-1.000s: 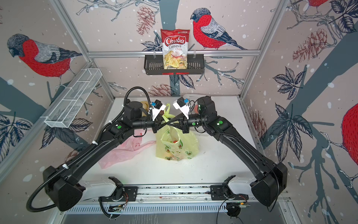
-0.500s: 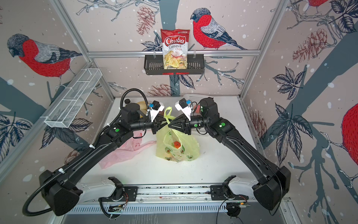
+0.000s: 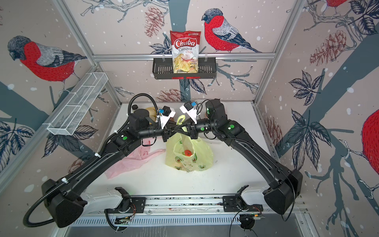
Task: Place the peach into a plastic bag & tie a knot
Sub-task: Cross the plastic bag at the center of the board.
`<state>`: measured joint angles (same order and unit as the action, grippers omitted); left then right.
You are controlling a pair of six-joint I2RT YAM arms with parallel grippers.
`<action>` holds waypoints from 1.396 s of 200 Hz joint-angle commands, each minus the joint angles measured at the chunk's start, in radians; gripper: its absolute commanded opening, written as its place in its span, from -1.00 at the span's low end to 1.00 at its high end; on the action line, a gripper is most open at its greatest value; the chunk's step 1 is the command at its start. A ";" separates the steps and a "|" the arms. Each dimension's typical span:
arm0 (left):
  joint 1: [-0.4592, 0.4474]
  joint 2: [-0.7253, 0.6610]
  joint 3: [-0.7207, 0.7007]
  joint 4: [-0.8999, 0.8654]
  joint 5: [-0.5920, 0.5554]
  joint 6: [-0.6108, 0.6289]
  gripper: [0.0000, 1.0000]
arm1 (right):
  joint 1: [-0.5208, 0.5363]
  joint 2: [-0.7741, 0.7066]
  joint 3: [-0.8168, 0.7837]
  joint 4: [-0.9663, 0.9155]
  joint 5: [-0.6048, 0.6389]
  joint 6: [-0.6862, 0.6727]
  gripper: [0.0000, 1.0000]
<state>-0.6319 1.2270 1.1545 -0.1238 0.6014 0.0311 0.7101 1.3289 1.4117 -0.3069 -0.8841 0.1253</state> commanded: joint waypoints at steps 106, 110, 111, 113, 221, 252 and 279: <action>0.000 0.015 0.054 -0.043 0.028 0.013 -0.63 | 0.009 0.014 0.027 0.053 0.074 0.026 -1.00; 0.000 0.018 0.055 -0.045 0.029 0.015 -0.63 | 0.009 0.021 0.032 0.049 0.074 0.028 -1.00; 0.000 0.020 0.055 -0.045 0.028 0.016 -0.63 | 0.009 0.022 0.032 0.047 0.075 0.029 -1.00; 0.000 0.021 0.055 -0.045 0.028 0.017 -0.63 | 0.009 0.025 0.036 0.045 0.076 0.029 -1.00; -0.014 0.049 0.118 -0.096 0.116 0.079 -0.25 | -0.038 0.099 0.054 -0.012 -0.015 0.054 -1.00; -0.014 0.063 0.123 -0.083 0.168 0.072 -0.15 | -0.039 0.091 0.034 0.035 -0.078 0.070 -1.00; -0.014 0.062 0.113 -0.043 0.211 0.050 -0.14 | -0.038 0.088 0.021 0.070 -0.125 0.081 -1.00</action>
<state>-0.6434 1.2900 1.2663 -0.2379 0.7345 0.0849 0.6712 1.4231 1.4410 -0.2974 -0.9360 0.1867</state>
